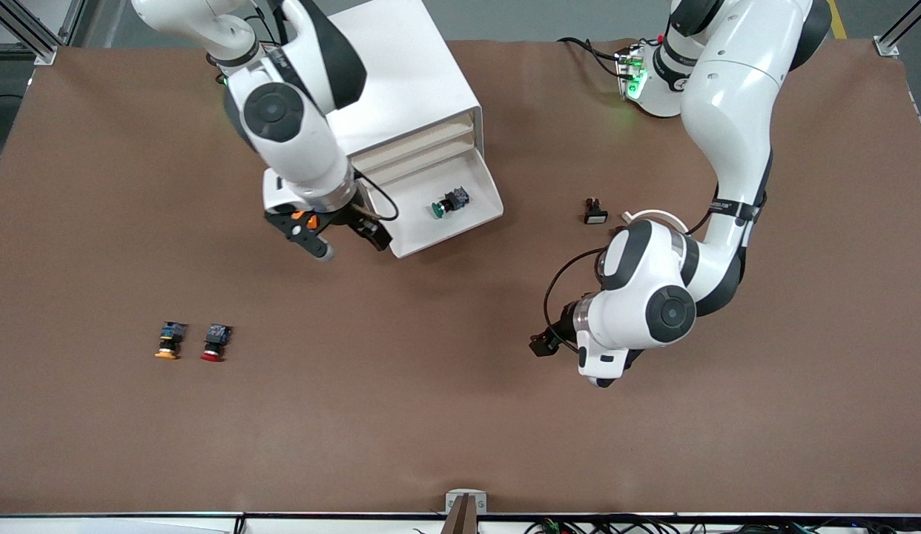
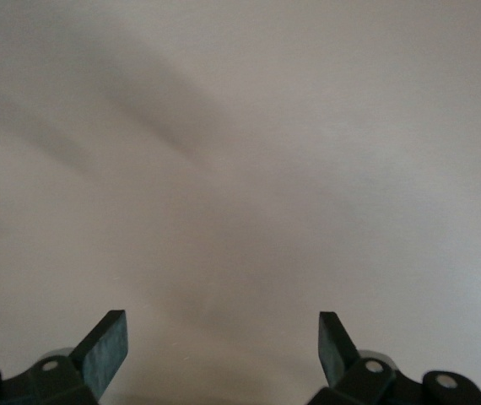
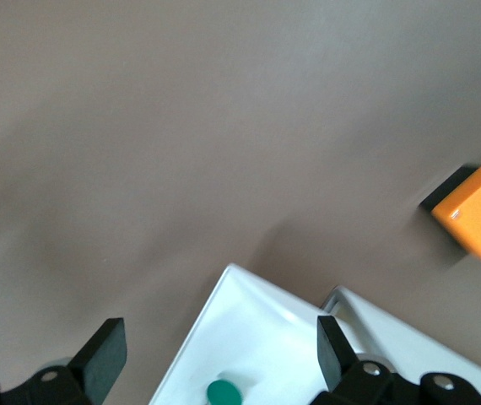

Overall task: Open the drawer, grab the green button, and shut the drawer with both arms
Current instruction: 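Lower the right gripper into the open drawer over the green button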

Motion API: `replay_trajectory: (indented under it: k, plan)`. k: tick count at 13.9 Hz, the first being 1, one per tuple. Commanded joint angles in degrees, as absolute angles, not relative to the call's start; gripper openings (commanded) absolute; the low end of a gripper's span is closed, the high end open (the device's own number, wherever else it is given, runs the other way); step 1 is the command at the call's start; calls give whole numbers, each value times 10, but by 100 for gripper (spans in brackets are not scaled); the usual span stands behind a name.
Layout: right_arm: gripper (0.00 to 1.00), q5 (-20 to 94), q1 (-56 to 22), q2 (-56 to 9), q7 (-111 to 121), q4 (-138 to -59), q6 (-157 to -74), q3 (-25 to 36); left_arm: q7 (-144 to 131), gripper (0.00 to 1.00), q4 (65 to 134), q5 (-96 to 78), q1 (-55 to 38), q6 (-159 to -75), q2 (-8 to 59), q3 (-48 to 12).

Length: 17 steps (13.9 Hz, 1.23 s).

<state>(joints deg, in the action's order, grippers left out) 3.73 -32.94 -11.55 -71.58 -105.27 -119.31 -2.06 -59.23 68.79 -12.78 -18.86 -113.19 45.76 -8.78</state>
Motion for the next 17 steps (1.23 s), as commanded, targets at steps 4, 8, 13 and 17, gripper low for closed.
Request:
replay_trajectory:
  k: [4, 8, 13, 17]
  plan:
    - [100, 44, -412, -160, -834, -1071, -1265, -14, -593, 99, 701, -33, -232, -1151, 441, -85]
    - [100, 40, -449, -203, -874, -1071, -1287, -13, -599, 99, 702, -29, -232, -1151, 442, -85]
    - [100, 40, -476, -228, -898, -1071, -1297, -13, -598, 99, 703, -21, -225, -1150, 428, -84]
    - [98, 39, -499, -244, -931, -1071, -1302, -13, -596, 99, 711, -22, -222, -1149, 421, -83]
